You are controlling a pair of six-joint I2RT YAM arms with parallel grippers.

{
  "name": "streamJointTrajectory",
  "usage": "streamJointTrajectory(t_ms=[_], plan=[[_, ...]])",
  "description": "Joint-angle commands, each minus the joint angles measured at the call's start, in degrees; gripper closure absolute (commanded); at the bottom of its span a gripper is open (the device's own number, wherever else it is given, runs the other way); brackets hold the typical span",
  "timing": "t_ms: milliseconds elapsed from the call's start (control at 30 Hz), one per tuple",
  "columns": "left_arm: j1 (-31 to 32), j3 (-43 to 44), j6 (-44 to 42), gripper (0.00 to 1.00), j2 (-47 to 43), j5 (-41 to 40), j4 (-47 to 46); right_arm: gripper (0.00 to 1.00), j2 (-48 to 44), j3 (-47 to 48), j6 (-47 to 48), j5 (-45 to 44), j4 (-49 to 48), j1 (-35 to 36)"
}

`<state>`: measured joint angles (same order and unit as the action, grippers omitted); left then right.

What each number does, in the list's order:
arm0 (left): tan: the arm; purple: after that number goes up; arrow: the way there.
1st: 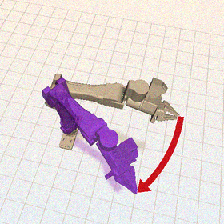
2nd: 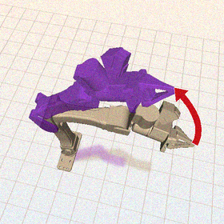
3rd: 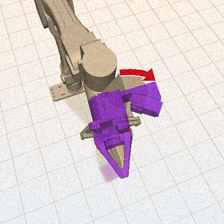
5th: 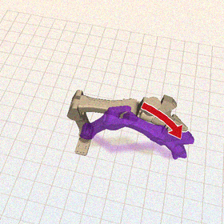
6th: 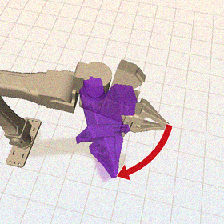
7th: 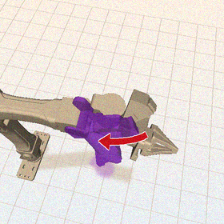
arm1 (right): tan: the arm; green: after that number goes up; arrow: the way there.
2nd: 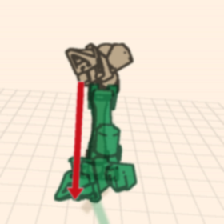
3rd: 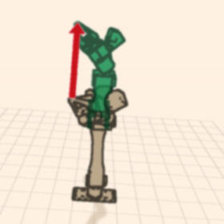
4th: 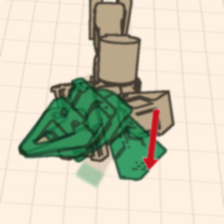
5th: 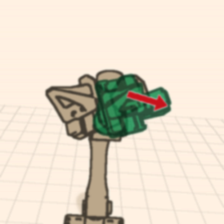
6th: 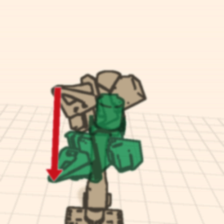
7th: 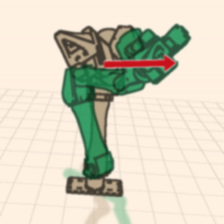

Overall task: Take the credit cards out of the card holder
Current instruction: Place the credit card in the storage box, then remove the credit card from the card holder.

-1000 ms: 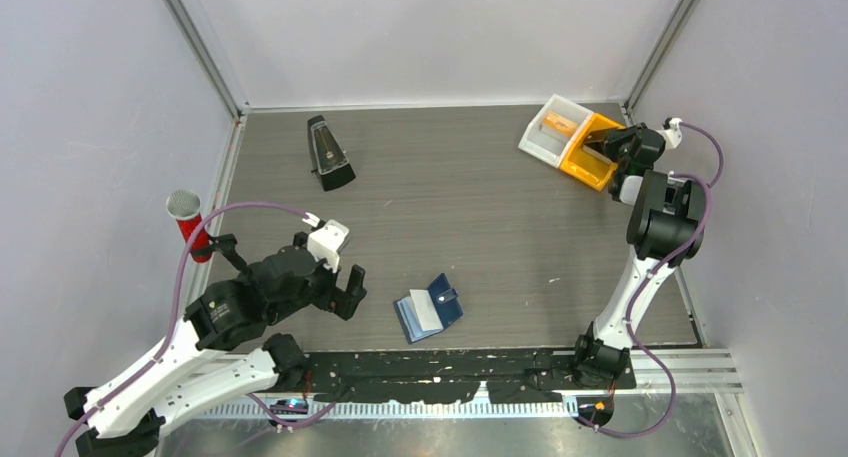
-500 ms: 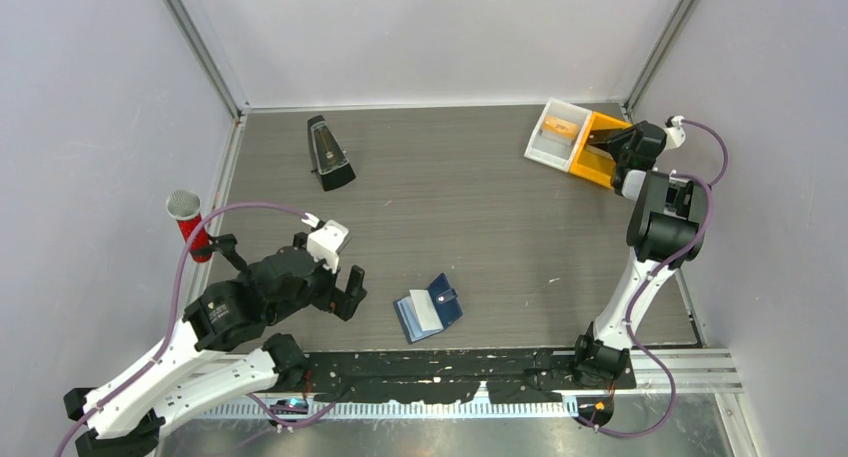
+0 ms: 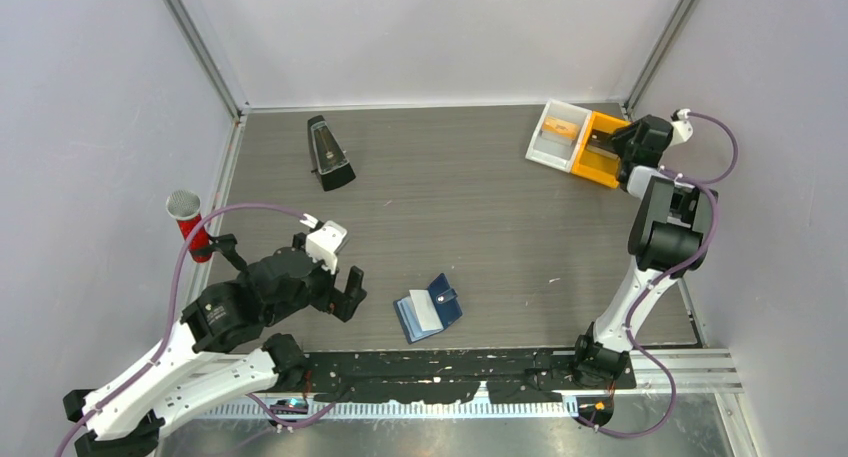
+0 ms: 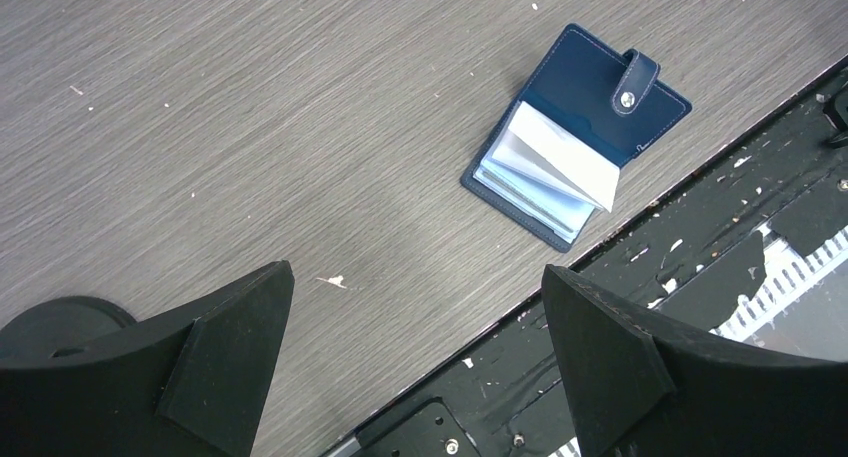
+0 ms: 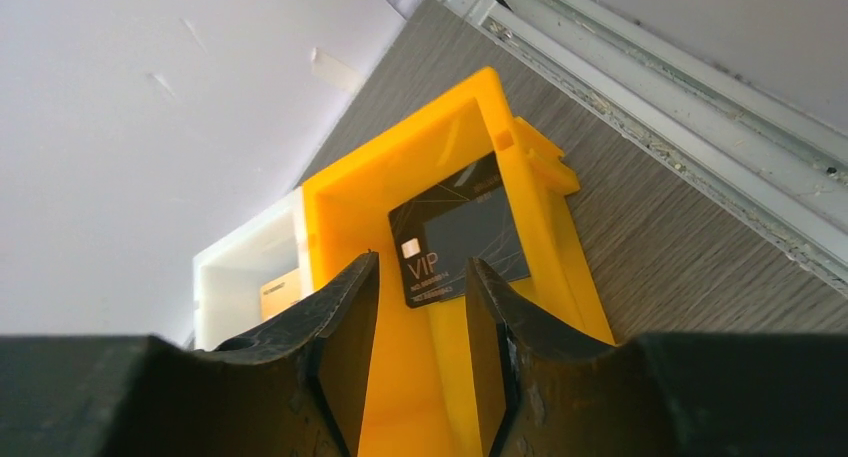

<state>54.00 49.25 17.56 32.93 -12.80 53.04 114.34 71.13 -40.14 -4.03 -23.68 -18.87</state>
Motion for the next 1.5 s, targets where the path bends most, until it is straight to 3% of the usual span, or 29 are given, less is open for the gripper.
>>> streamJointTrajectory(t_ms=[0,333,533,767,1100,1300,1467], plan=[[0.1,0.1,-0.3,0.01,-1.2,-0.2,-1.1,0.55,-6.6,0.6,1.4,-0.4,0.2,0.2],[0.1,0.0,-0.4,0.01,-0.7,-3.7,-0.9,0.55,-14.7,-7.9,-4.0,13.4,-0.4,2.7],[0.1,0.1,-0.4,0.01,-0.1,-4.0,-0.5,0.55,-24.4,-20.0,-7.2,20.5,-2.2,6.8],[0.1,-0.3,-0.5,0.01,0.4,-5.4,-0.4,0.55,-35.2,-30.4,-3.4,24.2,5.6,14.4],[0.1,0.4,-0.3,0.01,1.9,-8.1,1.0,0.54,-54.5,-41.8,7.1,24.0,16.0,37.8],[0.1,0.5,-0.2,0.01,1.0,-9.2,1.2,0.5,-68.3,-45.6,5.1,13.4,25.3,54.2],[0.1,0.4,0.1,0.01,-0.5,-10.8,1.1,0.47,-72.5,-45.6,3.3,3.7,29.3,67.7]])
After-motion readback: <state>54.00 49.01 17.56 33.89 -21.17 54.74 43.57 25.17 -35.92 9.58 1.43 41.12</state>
